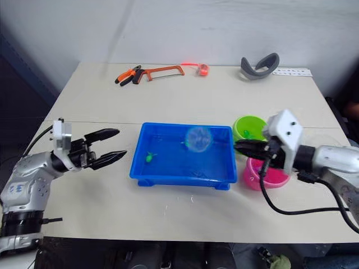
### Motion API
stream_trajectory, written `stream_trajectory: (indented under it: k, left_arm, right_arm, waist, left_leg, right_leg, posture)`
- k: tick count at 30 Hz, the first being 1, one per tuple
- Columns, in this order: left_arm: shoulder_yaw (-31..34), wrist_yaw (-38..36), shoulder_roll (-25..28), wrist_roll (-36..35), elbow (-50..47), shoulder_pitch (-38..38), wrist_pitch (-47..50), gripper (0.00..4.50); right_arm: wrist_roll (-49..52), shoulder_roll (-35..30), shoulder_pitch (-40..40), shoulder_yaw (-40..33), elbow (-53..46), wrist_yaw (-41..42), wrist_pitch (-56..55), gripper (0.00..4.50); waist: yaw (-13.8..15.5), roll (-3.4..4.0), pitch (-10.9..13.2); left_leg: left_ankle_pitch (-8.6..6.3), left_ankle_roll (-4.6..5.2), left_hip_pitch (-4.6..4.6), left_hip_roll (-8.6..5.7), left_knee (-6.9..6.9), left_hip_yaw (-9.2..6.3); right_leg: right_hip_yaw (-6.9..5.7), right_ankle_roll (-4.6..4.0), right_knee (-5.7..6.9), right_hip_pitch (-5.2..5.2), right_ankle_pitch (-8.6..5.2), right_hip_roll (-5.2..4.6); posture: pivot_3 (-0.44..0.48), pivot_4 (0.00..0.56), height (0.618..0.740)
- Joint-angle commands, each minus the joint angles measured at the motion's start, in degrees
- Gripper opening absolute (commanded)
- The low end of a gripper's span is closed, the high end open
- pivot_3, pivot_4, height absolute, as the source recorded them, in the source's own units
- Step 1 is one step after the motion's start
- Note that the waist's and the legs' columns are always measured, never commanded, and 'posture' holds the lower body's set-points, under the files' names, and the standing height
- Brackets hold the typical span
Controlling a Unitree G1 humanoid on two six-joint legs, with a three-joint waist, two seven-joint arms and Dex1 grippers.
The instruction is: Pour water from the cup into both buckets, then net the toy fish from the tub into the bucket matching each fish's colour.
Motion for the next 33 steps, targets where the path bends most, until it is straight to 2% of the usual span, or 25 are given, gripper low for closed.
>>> stream_trajectory:
  k: [1,7,10,19,26,33]
  left_arm:
    - [1.6,1.0,0.9,-1.6,-4.0,0.6,-0.2,4.44]
    - [2.1,1.7,1.5,-1.9,-6.0,2.2,0.4,4.44]
    - [1.7,1.8,2.4,-0.7,-6.4,3.0,0.1,4.44]
    - [0.6,0.6,2.4,-1.1,-6.6,4.0,-1.0,4.44]
    - [-0.4,0.2,2.2,-1.3,-6.4,3.1,-1.1,4.44]
    - [-1.6,0.0,1.7,-1.1,-5.6,1.9,-1.4,4.44]
  right_arm:
    - [-0.8,0.0,-4.6,4.3,0.6,-3.2,8.6,0.0]
    - [-5.0,1.7,-10.9,10.8,4.2,-1.6,13.7,0.0]
    - [-4.5,6.2,-14.1,11.4,7.9,-2.4,16.6,0.0]
    - [-11.9,16.7,-21.5,15.0,18.5,-3.9,16.8,0.0]
    - [-12.3,21.9,-21.7,11.4,20.0,-4.4,17.7,0.0]
    - [-13.6,24.6,-20.9,11.2,18.3,-5.3,18.4,0.0]
  waist:
    - [-0.1,0.0,0.0]
    - [-0.4,0.0,0.0]
    - [-0.6,-0.02,0.0]
    - [-1.5,-0.02,0.0]
    - [-1.6,-0.02,0.0]
    - [-1.6,-0.02,0.0]
  left_leg:
    - [-0.01,0.0,-0.03,-0.01,0.0,0.0]
    - [-0.04,-0.04,-0.07,0.0,-0.07,0.05]
    - [-0.04,-0.05,-0.07,0.01,-0.06,0.07]
    - [-0.03,-0.04,-0.11,-0.02,-0.05,0.1]
    - [-0.03,-0.04,-0.16,-0.02,-0.06,0.12]
    - [-0.02,-0.05,-0.16,-0.02,-0.06,0.12]
  right_leg:
    - [0.0,0.0,-0.03,-0.01,0.0,0.0]
    - [-0.04,0.01,0.03,-0.08,0.0,0.06]
    - [-0.09,0.01,0.15,-0.06,0.0,0.11]
    - [-0.12,0.03,0.24,-0.09,0.0,0.1]
    - [-0.19,0.03,0.23,-0.13,0.0,0.12]
    - [-0.18,0.03,0.26,-0.15,0.0,0.13]
  posture:
    - [0.0,0.15,0.74]
    - [0.0,0.15,0.74]
    - [0.0,0.15,0.74]
    - [0.0,0.15,0.74]
    - [0.0,0.15,0.74]
    - [0.0,0.15,0.74]
